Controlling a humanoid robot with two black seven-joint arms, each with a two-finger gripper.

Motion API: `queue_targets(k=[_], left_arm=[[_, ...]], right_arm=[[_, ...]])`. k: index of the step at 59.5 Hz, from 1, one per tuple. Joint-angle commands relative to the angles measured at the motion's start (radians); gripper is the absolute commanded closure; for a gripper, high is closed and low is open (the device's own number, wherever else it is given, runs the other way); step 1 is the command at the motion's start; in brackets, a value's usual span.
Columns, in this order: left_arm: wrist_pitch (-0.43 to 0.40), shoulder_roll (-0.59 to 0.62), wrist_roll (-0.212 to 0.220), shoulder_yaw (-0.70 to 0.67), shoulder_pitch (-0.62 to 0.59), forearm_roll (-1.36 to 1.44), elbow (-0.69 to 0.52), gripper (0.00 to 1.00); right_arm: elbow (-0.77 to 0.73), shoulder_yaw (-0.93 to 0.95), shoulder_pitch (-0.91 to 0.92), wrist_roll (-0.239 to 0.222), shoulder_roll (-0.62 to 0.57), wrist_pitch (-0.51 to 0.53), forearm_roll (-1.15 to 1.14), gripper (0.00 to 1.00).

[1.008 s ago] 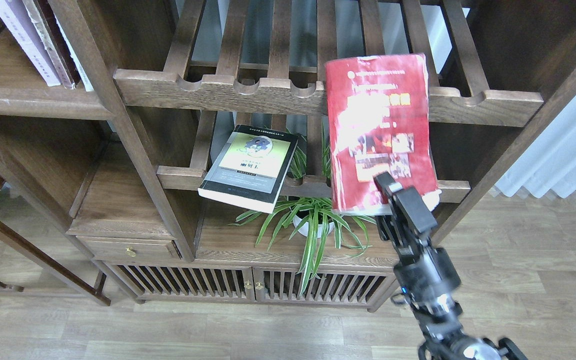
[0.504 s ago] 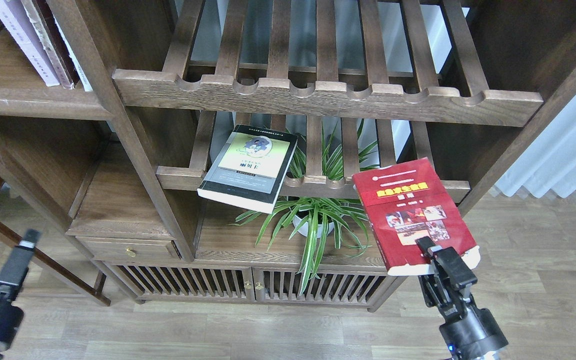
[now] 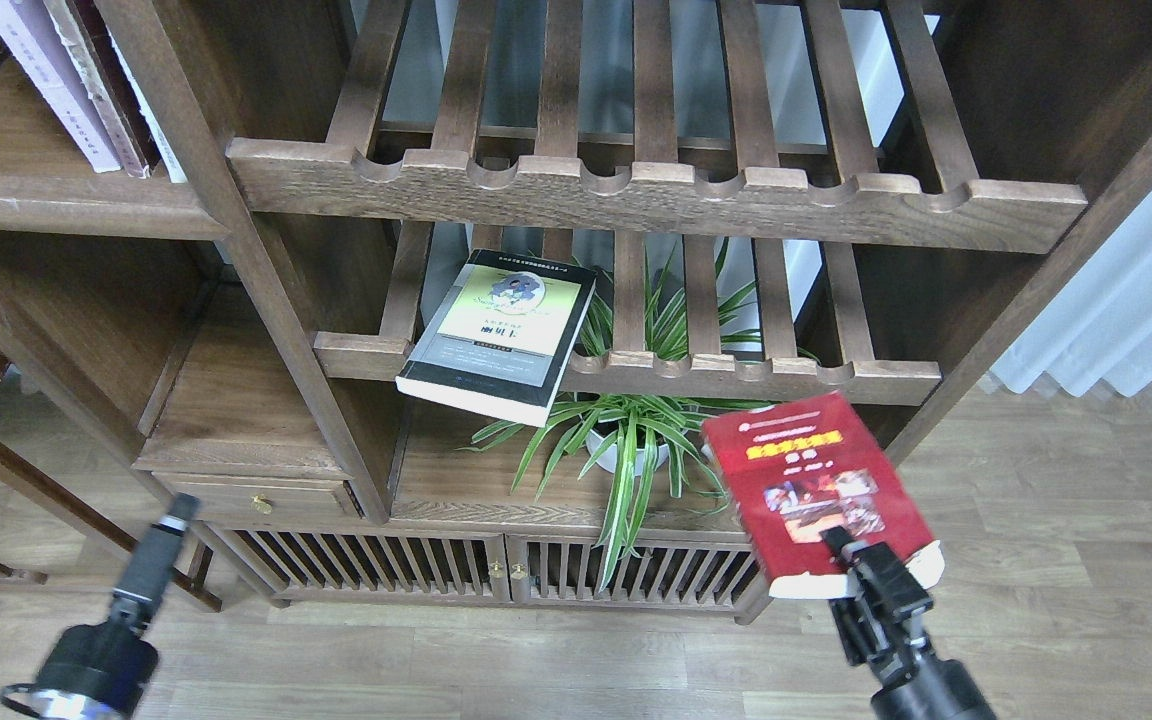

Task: Organize books on shelf
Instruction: 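Pull the red book down off the shelf with the right gripper, then grasp the red book with the left gripper beside the right gripper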

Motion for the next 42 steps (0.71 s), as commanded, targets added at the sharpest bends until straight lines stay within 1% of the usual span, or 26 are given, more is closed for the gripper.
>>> queue_targets(k=[1, 8, 11, 12, 18, 30, 32, 42], left_arm=[[0.0, -0.038, 0.0, 0.069, -0.001, -0.015, 0.0, 0.0], [0.0, -0.052, 0.008, 0.155, -0.006, -0.072, 0.0, 0.0], [0.0, -0.052, 0.005, 0.189, -0.012, -0.084, 0.0, 0.0], [0.0, -0.052, 0.002, 0.233, -0.027, -0.092, -0.005, 0.0], [0.0, -0.057, 0.0, 0.27, -0.035, -0.096, -0.006, 0.0], [0.0, -0.123, 0.0, 0.315, -0.041, -0.136, -0.003, 0.0], [0.0, -0.13, 0.0, 0.332, -0.044, -0.156, -0.002, 0.0], [0.0, -0.13, -0.001, 0.421, -0.065, -0.225, 0.009, 0.0]], right_arm=[[-0.033, -0.059, 0.029, -0.005, 0.01, 0.0, -0.005, 0.94], [-0.072, -0.099, 0.069, -0.028, 0.042, 0.0, -0.016, 0.94], [-0.084, -0.113, 0.08, -0.037, 0.053, 0.0, -0.019, 0.94], [-0.101, -0.14, 0.092, -0.05, 0.071, 0.0, -0.03, 0.94], [-0.105, -0.191, 0.1, -0.068, 0.09, 0.0, -0.039, 0.94], [-0.115, -0.252, 0.108, -0.131, 0.13, 0.0, -0.048, 0.94], [-0.116, -0.26, 0.109, -0.137, 0.131, 0.0, -0.056, 0.94], [-0.122, -0.266, 0.108, -0.139, 0.154, 0.0, -0.071, 0.94]])
